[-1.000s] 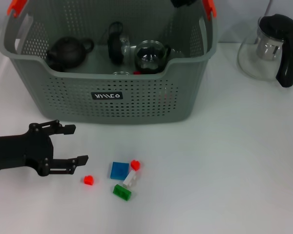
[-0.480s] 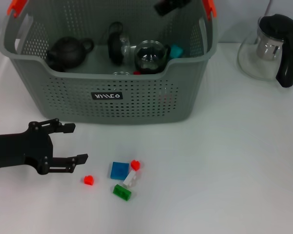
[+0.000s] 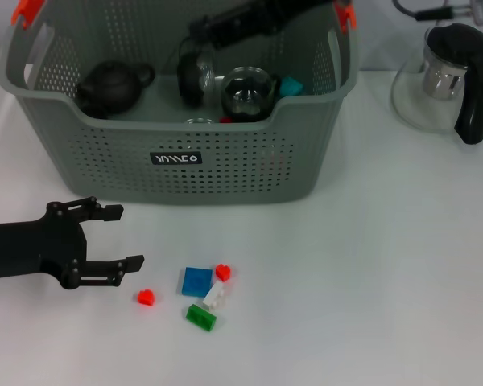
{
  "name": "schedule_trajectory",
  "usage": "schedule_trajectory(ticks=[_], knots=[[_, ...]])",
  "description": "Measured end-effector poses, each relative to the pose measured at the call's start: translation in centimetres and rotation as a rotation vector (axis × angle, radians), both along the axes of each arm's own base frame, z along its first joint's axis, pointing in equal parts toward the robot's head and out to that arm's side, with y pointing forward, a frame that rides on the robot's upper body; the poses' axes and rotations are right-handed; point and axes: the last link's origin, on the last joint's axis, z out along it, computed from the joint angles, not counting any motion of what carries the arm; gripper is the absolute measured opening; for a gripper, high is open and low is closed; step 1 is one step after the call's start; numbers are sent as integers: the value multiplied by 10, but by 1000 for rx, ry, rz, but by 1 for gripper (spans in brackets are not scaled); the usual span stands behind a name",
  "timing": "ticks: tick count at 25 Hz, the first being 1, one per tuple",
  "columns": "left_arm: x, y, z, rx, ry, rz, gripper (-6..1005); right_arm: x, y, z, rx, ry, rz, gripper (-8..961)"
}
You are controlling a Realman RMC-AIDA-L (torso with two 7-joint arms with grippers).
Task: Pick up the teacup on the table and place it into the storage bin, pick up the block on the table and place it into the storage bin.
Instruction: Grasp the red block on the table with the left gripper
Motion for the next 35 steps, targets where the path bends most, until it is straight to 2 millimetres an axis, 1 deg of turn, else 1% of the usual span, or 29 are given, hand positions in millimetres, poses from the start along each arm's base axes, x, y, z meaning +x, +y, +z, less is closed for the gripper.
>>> schedule_trajectory(ticks=[5,9,12,15,17,19,22,27,32,35], knots=[[0,0,0,1,0,1,873,20,-20,6,-56,-3,20,929],[0,0,0,-1,1,-1,872,42,-38,2,-148,-55,38,929],[2,-2,0,-16,-6,-10,872,61,-53,-5,-242,-104,32,929],[5,-4,1,-38,-10,-26,872,79,-66,-20,-328,-142,2,929],[7,-7,1,-61,-3,-42,872,88,-70,-30,-368,-170,-21,929],[8,-9,1,-86,17,-59,872,96,-71,-39,-391,-194,-50,929],[12,-7,-2,-130,75,-94,872,103,-67,-47,-409,-197,-88,929],[19,3,-5,-194,239,-152,872,103,-60,-54,-419,-180,-126,928],[35,16,-3,-230,396,-228,872,101,-58,-60,-443,-178,-168,928],[47,26,-5,-246,482,-265,872,102,-54,-62,-437,-177,-195,928]])
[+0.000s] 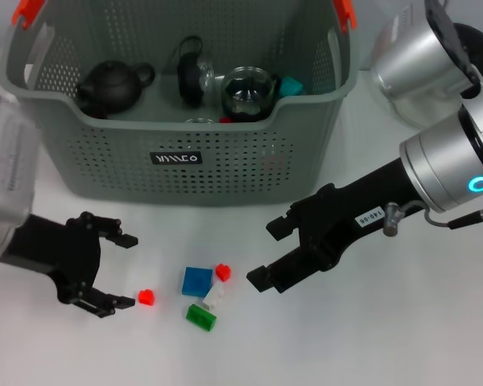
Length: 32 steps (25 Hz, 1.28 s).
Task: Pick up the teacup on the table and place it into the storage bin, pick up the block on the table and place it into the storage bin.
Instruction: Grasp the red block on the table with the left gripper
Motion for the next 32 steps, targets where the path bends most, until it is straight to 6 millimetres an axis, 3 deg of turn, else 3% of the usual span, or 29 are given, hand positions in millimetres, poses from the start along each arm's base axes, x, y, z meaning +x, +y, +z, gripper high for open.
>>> schedule_trajectory(ticks=[10,23,32], knots=[[29,10,-33,-106,189,-94,872,1,5,-10,13,-7,-8,929],[39,14,-49,-143,291,-130,872,3,8,-14,20,1,-4,929],[40,14,-53,-144,321,-122,609,5,9,-15,21,4,0,928]])
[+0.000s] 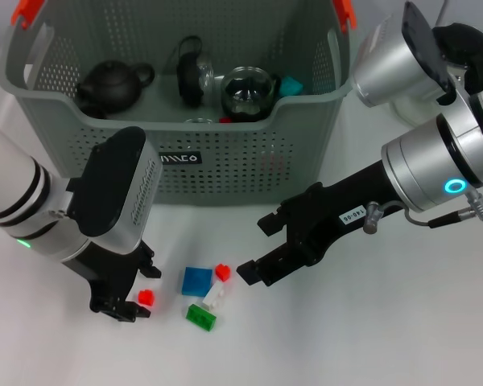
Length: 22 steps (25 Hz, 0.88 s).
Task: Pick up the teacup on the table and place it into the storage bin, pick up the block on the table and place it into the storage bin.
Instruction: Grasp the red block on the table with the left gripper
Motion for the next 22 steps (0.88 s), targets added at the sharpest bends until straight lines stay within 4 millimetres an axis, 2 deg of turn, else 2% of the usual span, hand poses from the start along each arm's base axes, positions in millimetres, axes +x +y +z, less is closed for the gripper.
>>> schedule_trajectory(ticks=[2,13,15,22], knots=[[0,0,0,0,0,2,549,0,0,0,0,1,-1,928],[2,0,-4,-3,9,29,500,3,0,-3,-11,-1,1,929],[2,0,-4,-1,10,33,414,3,0,-3,-11,-1,4,929],[1,0,-7,-16,17,42,379,5,-1,-3,-11,-1,3,928]])
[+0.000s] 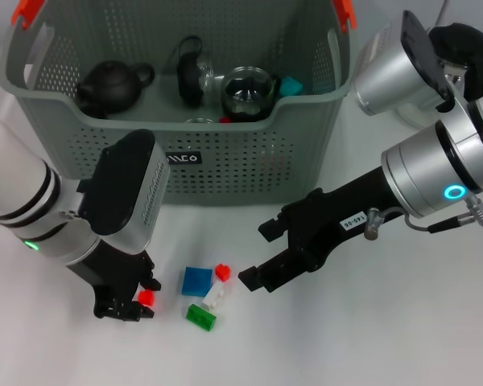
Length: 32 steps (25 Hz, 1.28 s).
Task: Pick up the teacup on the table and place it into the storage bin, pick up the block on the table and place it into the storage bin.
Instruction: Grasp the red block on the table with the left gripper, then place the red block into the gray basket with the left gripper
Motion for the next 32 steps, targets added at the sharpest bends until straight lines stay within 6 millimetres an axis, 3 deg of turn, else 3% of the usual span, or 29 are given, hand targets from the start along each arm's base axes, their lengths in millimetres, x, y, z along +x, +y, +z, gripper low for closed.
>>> schedule_trajectory(ticks=[10,21,26,32], knots=[[1,1,-2,-3,3,25,349,2,-1,0,-5,1,6,929],[4,1,4,5,-3,82,152,4,-4,0,-14,19,22,929],[15,0,26,33,-90,116,152,10,-4,2,-12,19,14,929],[35,-6,68,69,-369,166,153,29,-9,8,-33,-9,-13,929]])
